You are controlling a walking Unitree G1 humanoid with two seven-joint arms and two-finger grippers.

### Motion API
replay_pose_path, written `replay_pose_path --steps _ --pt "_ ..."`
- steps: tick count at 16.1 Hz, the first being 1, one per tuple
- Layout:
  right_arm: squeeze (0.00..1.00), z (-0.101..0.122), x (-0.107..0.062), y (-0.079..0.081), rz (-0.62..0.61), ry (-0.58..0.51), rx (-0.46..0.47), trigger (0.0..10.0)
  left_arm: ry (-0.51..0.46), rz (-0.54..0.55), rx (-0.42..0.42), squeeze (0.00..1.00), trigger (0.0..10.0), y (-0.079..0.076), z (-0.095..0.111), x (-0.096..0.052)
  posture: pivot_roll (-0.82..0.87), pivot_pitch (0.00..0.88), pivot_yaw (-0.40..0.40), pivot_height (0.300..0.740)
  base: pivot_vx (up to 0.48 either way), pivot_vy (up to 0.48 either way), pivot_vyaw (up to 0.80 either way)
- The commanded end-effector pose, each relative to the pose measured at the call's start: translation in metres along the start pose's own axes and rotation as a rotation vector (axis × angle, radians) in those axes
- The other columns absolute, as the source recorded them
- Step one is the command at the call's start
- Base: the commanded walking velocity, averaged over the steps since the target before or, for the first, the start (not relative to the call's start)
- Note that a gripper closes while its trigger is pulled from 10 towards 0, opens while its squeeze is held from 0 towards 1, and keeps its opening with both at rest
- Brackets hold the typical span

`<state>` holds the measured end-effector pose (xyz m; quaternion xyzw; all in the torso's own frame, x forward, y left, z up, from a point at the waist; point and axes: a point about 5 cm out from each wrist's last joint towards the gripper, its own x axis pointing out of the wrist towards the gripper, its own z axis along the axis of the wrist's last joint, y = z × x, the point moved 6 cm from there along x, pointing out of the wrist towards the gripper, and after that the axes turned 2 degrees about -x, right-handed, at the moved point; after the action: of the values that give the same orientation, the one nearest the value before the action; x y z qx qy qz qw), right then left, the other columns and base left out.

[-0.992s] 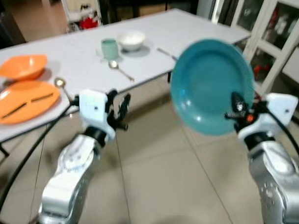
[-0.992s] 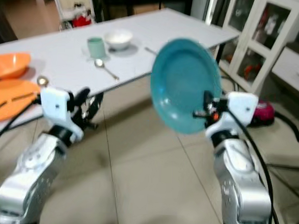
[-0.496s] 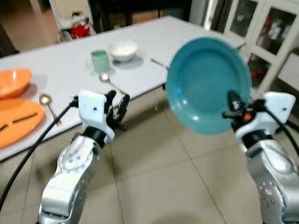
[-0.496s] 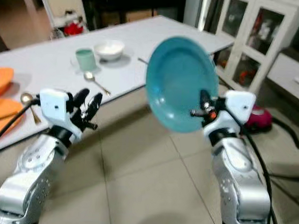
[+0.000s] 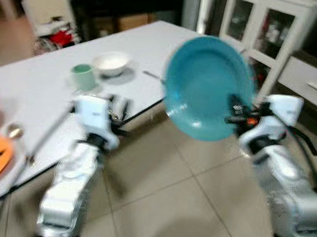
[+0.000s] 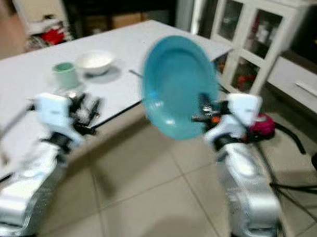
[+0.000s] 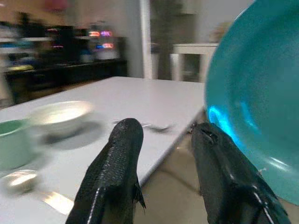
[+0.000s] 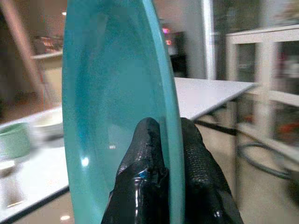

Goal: Setting the table

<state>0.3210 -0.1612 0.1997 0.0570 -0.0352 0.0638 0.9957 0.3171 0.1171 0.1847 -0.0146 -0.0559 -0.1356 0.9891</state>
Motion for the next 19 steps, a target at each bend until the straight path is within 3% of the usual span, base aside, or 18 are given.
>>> replay_pose_path --steps 1,8,10,13,14,17,19 --pt "0.00 0.010 0.002 0.014 0.052 -0.039 0.016 10.0 -0.010 0.025 0.023 0.00 10.0 0.010 0.004 -0.002 -0.14 0.000 0.019 0.740 0.405 0.000 0.00" --pt "0.00 0.016 0.003 0.021 0.126 -0.042 0.047 10.0 0.009 0.021 0.027 0.00 10.0 0.010 0.002 -0.010 -0.12 0.000 0.027 0.740 0.409 0.000 0.00" --pt "0.00 0.013 0.003 0.029 0.193 -0.009 0.046 10.0 0.026 0.022 0.038 0.00 10.0 0.011 0.000 -0.015 -0.11 0.000 0.029 0.740 0.409 0.000 0.00" --pt "0.00 0.011 0.001 0.043 0.305 0.030 0.122 10.0 0.024 0.064 0.061 0.00 10.0 0.021 0.004 -0.022 -0.11 0.000 0.027 0.740 0.409 0.000 0.00" --pt "0.00 0.011 0.001 0.046 0.340 0.046 0.106 10.0 0.022 0.081 0.068 0.00 10.0 0.026 0.006 -0.024 -0.09 0.000 0.016 0.740 0.409 0.000 0.00" --pt "0.00 0.004 -0.001 0.055 0.408 0.088 0.090 10.0 0.017 0.110 0.084 0.00 10.0 0.033 0.010 -0.029 -0.08 0.000 0.005 0.740 0.406 0.000 0.80" --pt "0.00 0.001 -0.003 0.055 0.427 0.120 0.150 10.0 0.007 0.125 0.087 0.00 10.0 0.036 0.014 -0.033 -0.07 0.000 0.003 0.740 0.324 0.000 0.40"
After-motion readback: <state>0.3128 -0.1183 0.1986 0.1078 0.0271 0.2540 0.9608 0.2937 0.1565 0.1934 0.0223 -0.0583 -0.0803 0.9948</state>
